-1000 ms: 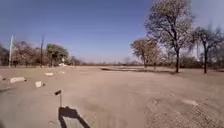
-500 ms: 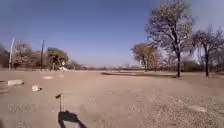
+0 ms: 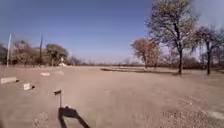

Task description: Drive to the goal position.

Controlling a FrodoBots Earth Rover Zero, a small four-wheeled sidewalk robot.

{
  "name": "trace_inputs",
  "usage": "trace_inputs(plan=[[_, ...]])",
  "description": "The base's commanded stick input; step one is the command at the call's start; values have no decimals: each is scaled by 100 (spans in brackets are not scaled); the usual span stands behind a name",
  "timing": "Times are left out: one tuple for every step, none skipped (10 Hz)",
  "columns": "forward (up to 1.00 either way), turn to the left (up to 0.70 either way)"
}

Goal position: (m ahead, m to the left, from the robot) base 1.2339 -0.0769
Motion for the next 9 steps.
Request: trace_inputs(plan=[[70, 0], [70, 0], [70, 0], [70, 0], [70, 0], [70, 0], [70, 0], [70, 0], [70, 0]])
